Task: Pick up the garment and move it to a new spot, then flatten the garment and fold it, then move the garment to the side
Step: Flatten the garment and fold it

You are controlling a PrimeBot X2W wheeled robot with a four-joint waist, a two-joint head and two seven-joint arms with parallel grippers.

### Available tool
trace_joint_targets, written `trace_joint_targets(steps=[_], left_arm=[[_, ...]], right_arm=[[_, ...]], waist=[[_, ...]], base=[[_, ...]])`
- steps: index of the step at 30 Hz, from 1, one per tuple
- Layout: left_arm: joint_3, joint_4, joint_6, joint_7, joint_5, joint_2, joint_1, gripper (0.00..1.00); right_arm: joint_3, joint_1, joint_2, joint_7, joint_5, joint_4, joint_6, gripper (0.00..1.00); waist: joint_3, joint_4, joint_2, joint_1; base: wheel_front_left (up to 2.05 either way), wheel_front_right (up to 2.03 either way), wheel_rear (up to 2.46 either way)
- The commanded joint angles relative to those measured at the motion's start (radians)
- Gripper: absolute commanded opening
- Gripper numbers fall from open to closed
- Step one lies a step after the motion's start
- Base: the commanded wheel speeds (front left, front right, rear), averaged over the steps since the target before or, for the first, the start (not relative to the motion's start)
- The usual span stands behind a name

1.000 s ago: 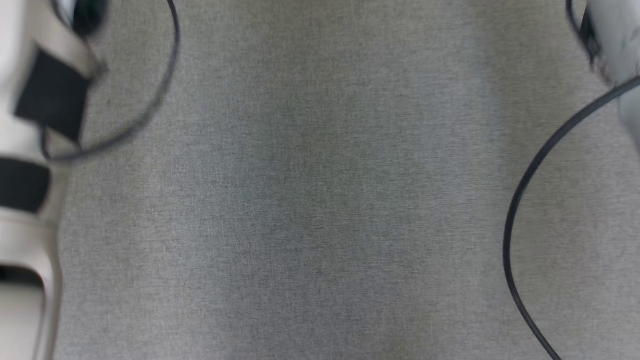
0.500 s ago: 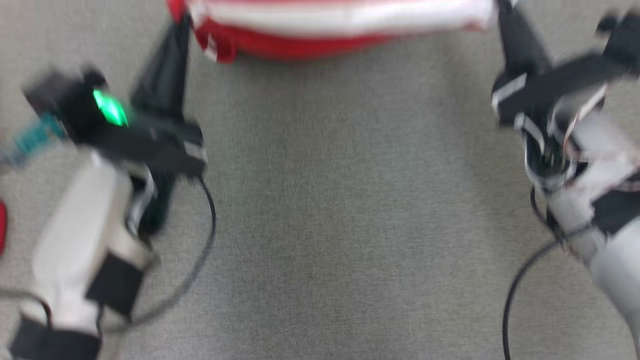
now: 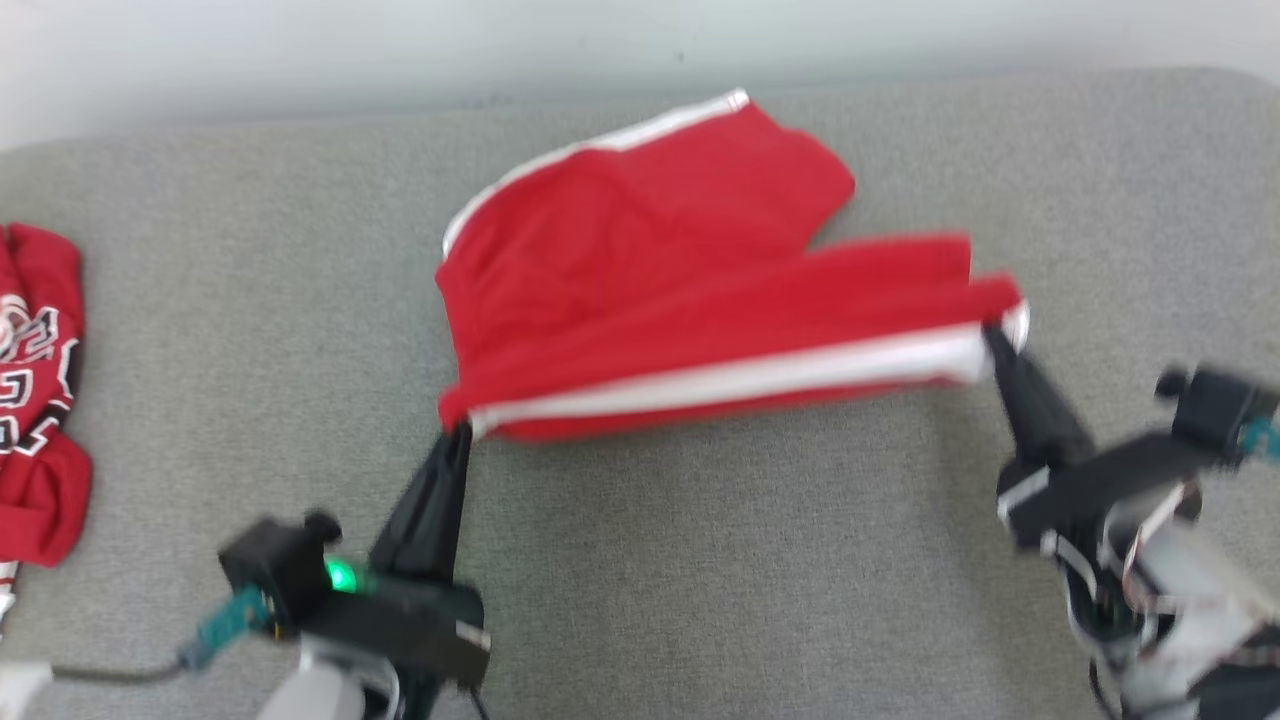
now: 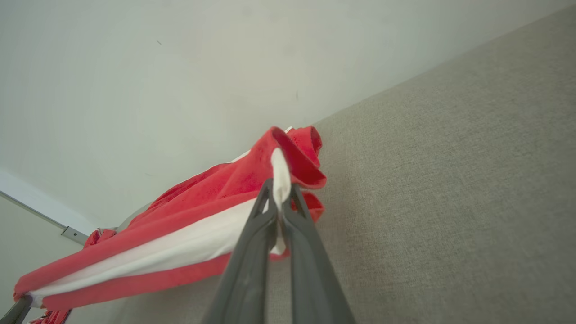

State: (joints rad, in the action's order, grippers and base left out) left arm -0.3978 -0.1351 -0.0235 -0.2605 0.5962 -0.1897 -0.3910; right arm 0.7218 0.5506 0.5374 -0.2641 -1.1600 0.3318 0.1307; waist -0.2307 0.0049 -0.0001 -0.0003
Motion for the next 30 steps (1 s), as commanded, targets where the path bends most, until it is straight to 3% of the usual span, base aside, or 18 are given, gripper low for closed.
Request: trace_joint_targets(steps=[1, 15, 30], left_arm=[[0.012, 0.003, 0.007, -0.003, -0.011, -0.005, 0.027, 0.0], [0.116, 0.038, 0.013, -0.003, -0.113, 0.073, 0.374, 0.0], [0.167, 0.035, -0.042, -0.003, -0.218, 0.108, 0.323, 0.0]], right_arm=[[-0.006, -0.031, -0.001, -0.002, 0.012, -0.007, 0.0, 0.0], [-0.106, -0.393, 0.003, 0.02, 0.119, -0.085, -0.001, 0.0], [-0.239, -0.399, -0.047, 0.088, 0.255, -0.184, -0.001, 0.0]], waist=[[0.031, 0.009, 0.0001, 0.0003], [0.11, 0.011, 0.0001, 0.0003], [0.096, 0.014, 0.0001, 0.0003]], base=[[0.0, 0.0, 0.0], [0.0, 0.0, 0.0], [0.0, 0.0, 0.0]])
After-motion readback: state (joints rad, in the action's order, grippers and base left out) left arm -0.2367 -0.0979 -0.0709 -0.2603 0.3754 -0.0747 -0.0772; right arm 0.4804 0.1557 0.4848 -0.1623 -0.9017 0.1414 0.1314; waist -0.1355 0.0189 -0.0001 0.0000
